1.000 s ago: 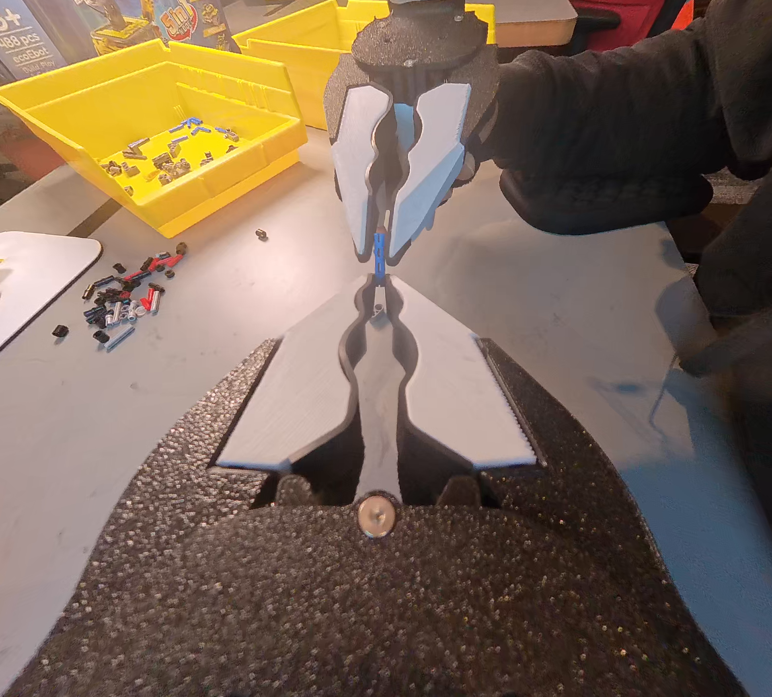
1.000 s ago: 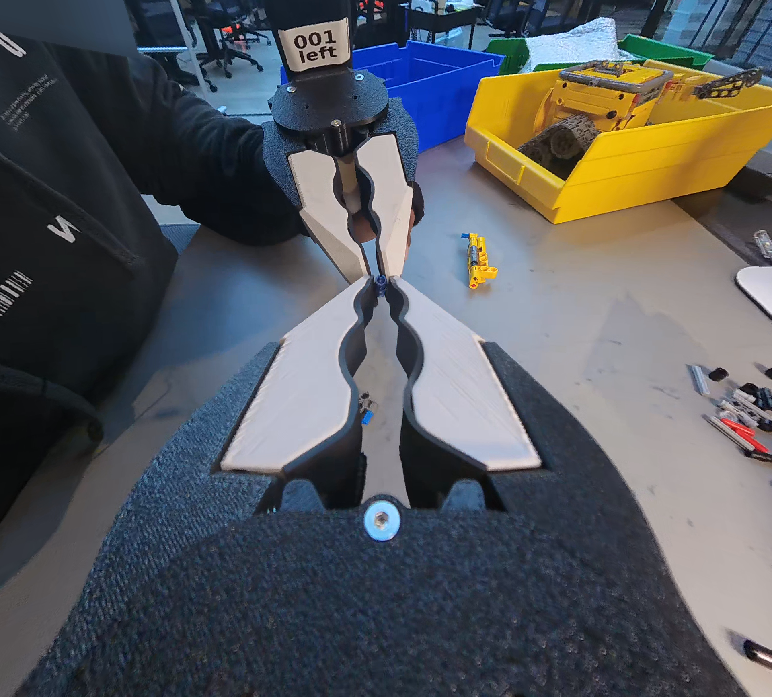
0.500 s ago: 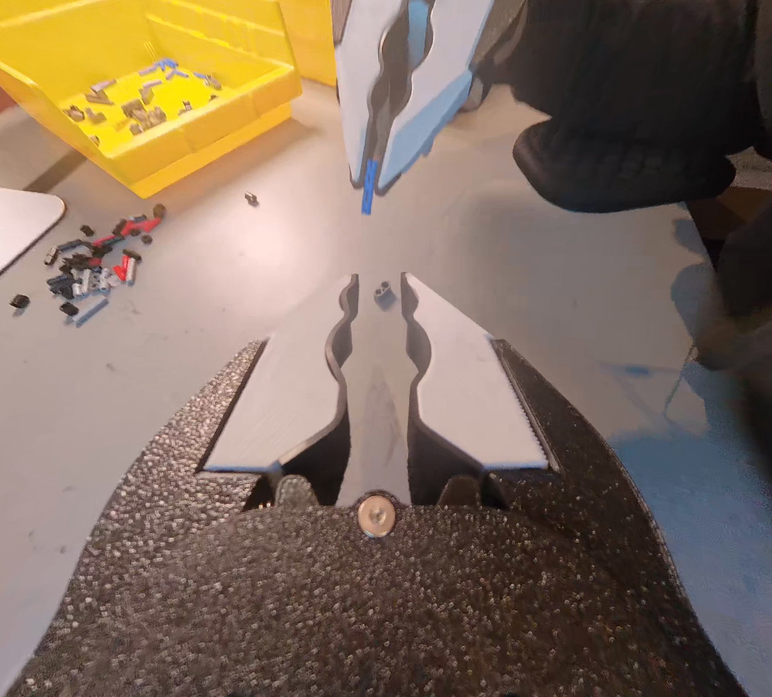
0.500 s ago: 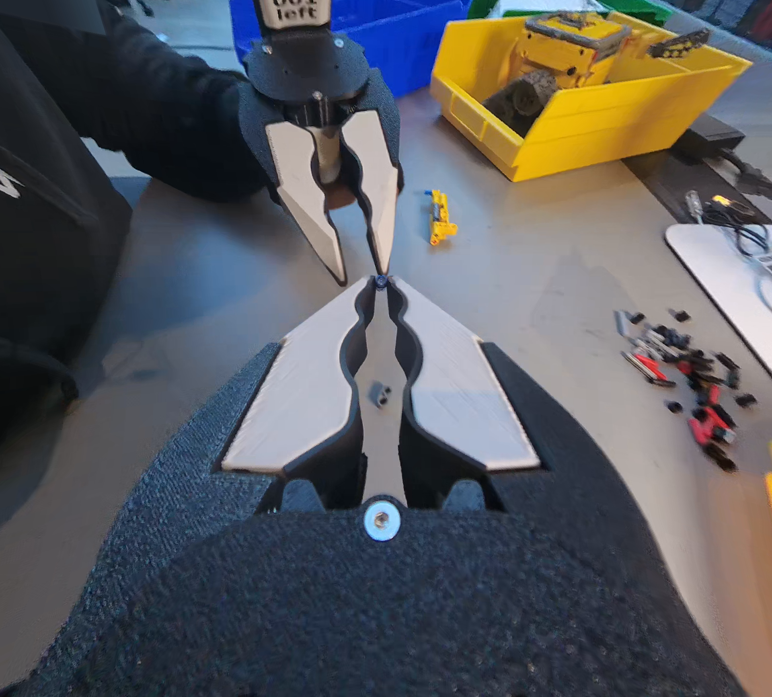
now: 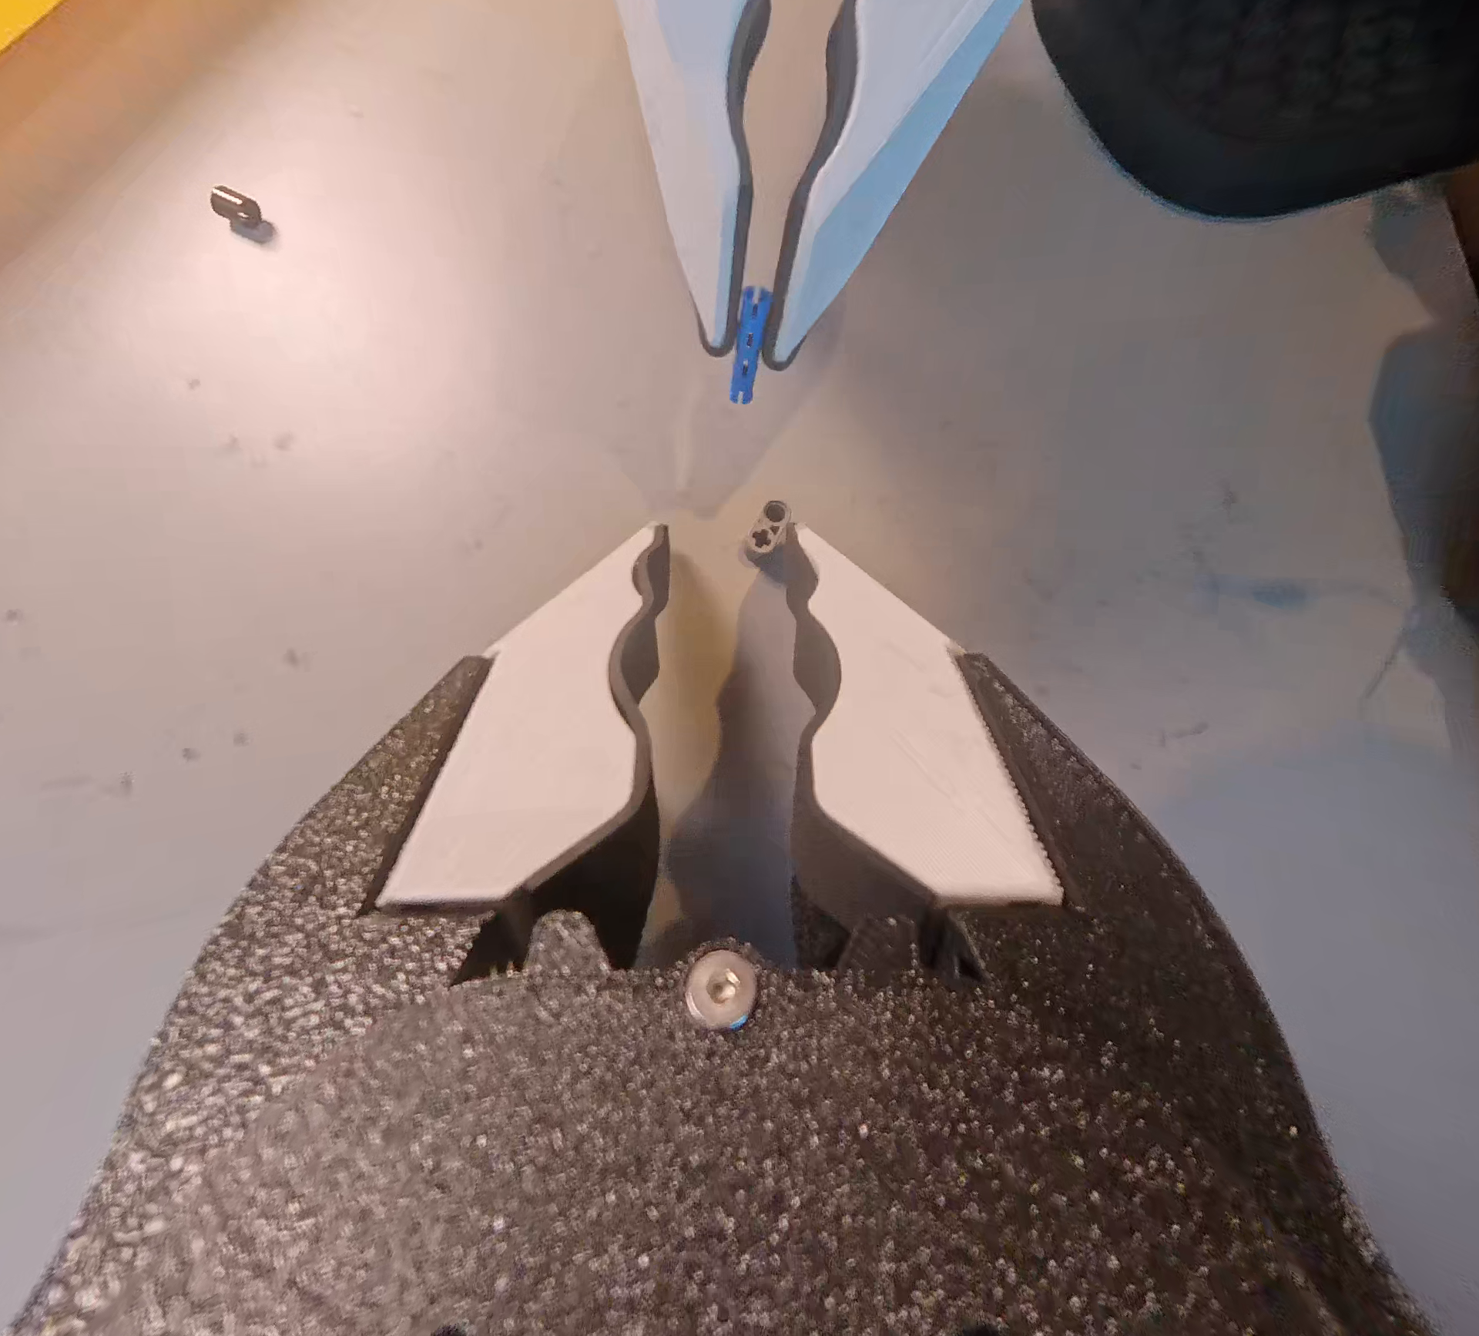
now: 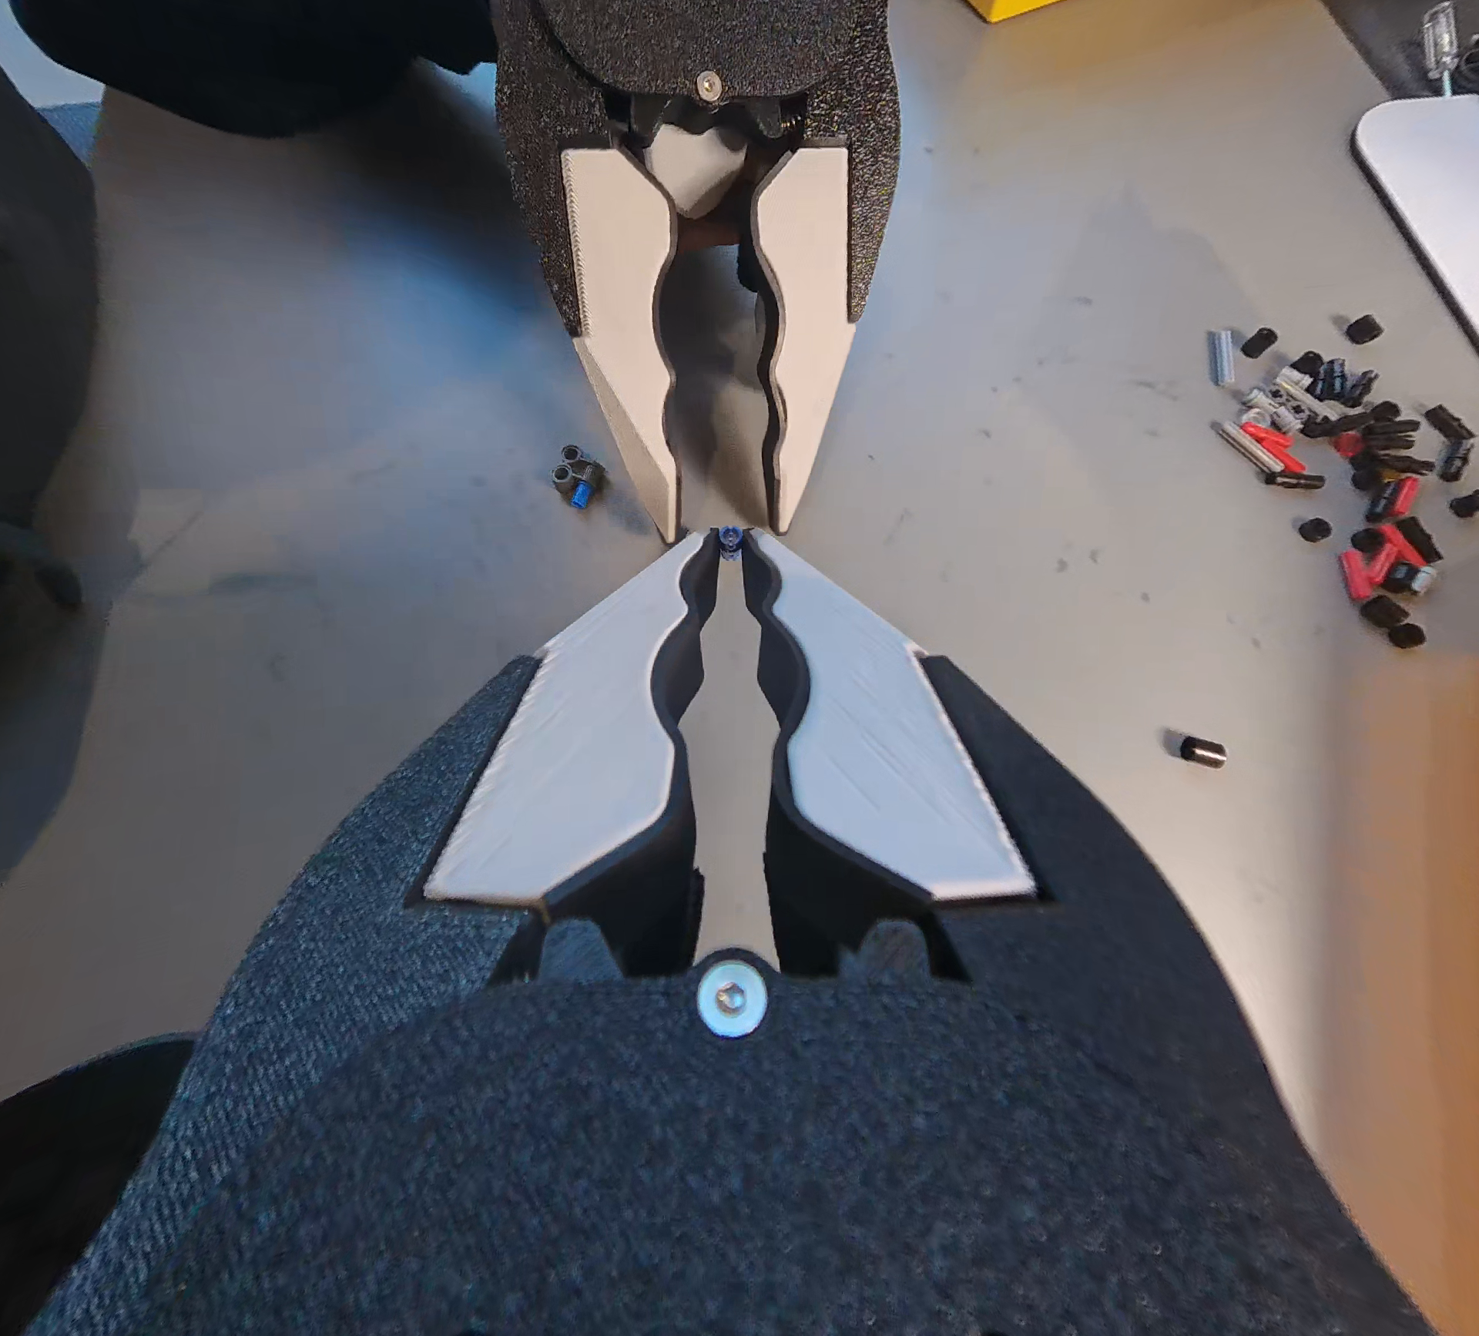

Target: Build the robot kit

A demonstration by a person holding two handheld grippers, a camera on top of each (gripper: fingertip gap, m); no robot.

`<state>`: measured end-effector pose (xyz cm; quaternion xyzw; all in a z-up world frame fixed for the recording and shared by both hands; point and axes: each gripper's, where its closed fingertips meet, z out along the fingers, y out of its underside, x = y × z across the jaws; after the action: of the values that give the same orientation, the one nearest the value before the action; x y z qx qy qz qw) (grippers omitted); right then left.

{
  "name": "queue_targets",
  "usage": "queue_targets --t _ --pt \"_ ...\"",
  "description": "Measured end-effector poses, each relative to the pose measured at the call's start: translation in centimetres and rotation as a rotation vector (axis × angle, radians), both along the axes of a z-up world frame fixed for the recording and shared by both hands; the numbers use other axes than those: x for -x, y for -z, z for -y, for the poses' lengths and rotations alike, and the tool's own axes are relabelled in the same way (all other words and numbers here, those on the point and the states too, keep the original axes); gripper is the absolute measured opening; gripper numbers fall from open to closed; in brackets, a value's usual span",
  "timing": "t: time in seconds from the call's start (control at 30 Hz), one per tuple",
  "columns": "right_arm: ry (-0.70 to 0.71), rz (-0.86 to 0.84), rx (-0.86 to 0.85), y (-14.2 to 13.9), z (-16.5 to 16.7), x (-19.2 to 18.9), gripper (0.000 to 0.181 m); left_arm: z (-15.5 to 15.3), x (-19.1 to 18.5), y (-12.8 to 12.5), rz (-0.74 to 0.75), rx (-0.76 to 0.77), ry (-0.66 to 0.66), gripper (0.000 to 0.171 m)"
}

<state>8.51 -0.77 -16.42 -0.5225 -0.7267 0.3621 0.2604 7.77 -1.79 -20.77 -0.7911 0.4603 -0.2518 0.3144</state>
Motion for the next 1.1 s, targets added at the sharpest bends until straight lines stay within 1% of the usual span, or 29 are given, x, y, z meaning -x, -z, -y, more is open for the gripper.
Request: queue_targets --t 0.23,0.4,0.5,0.57,0.67,0.7,0.73,0.83,0.97,1.1 --pt "-0.005 0.028 0.014 0.9 0.0 0.0 0.005 0.3 0.2 0.6 -0.067 -0.062 0.021 0.009" --pt "-0.022 0.043 0.018 1.3 0.6 0.1 0.005 0.8 0.2 0.5 -0.075 -0.072 0.031 0.011" --pt "-0.029 0.056 0.014 1.7 0.9 0.4 0.005 0.5 0.4 0.3 -0.059 -0.084 0.019 0.021" --pt "-0.034 0.063 0.020 2.0 1.1 0.5 0.005 0.3 0.0 0.1 -0.038 -0.092 0.026 0.022" --pt "-0.036 0.068 0.025 2.2 1.3 0.8 0.005 0.3 -0.2 0.5 -0.057 -0.095 0.045 0.016" --pt "-0.036 0.070 0.027 2.3 1.4 0.8 0.005 0.4 -0.3 0.6 -0.058 -0.101 0.049 0.008" --pt "-0.033 0.075 0.027 2.5 1.3 0.8 0.005 0.5 -0.3 0.6 -0.060 -0.104 0.050 0.007" --pt "-0.033 0.106 0.015 3.1 1.3 0.7 0.005 0.5 -0.3 0.6 -0.061 -0.102 0.042 0.007" --pt "-0.029 0.115 0.007 3.2 1.2 0.9 0.005 0.5 -0.3 0.6 -0.061 -0.098 0.033 0.006" --pt "-0.035 0.162 -0.048 3.3 1.2 0.9 0.005 0.5 -0.3 0.6 -0.063 -0.089 0.028 0.006"
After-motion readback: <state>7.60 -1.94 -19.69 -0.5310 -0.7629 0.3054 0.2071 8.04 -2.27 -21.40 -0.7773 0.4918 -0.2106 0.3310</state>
